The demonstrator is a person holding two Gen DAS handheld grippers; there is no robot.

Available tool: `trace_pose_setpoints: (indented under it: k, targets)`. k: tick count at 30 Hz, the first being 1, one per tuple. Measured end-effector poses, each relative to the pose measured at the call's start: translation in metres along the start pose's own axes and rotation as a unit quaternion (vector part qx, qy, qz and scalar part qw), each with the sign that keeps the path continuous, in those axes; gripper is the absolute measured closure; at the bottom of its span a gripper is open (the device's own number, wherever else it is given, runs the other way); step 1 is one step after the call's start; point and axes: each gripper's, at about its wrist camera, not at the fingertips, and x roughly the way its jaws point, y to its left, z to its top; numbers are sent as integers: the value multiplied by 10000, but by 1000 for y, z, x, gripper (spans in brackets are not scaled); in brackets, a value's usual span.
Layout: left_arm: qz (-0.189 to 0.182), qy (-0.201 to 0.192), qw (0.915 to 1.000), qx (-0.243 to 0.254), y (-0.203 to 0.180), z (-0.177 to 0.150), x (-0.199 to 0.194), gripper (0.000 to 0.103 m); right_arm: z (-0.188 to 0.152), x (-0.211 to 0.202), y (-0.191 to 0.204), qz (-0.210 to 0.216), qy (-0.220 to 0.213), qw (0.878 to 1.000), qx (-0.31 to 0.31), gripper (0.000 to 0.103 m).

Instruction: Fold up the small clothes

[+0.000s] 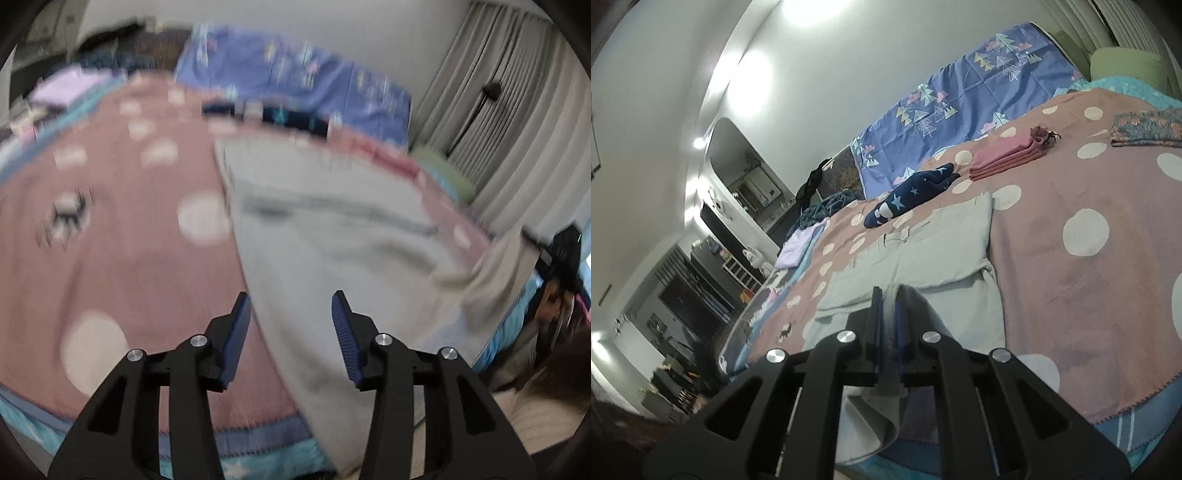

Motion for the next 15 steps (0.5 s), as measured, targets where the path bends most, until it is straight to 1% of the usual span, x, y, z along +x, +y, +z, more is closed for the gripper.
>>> trace_pose_setpoints:
  k: [2, 4, 5, 6, 7, 10, 12, 13, 14, 15]
  targets:
    - [-91, 465, 9987, -162, 6, -17, 21, 57, 3, 6, -2, 76, 6, 9999, 70, 96]
    - [-280, 736, 9964, -309, 9, -29, 34, 57, 5, 15, -1, 117, 53, 9999, 64, 96]
    - [-321, 669, 9968, -313, 8, -34, 33, 57, 6, 19, -1, 135, 81, 9999, 67, 96]
    - [-476, 607, 9965, -331, 7, -39, 29, 56, 6, 23, -1, 142, 113, 9998, 65, 96]
    - [-713, 658, 9943, -442, 9, -43, 27, 56, 7, 26, 0, 134, 141, 9998, 59, 96]
    - [-1159, 907, 9878, -517, 3, -58, 23, 56, 5, 30, 4, 149, 176, 9997, -4, 96]
    - [-1369, 1078, 9833, -520, -1, -72, 22, 56, 5, 30, 4, 159, 146, 9998, -29, 96]
    - [-1375, 1075, 9834, -505, -4, -77, 21, 56, 4, 29, 4, 163, 131, 9998, -28, 96]
    - [-1319, 1024, 9847, -507, -5, -77, 21, 68, 3, 29, 3, 171, 119, 9998, -2, 96]
    - [-1273, 979, 9854, -569, -5, -76, 21, 102, 3, 30, 2, 168, 118, 9998, 27, 96]
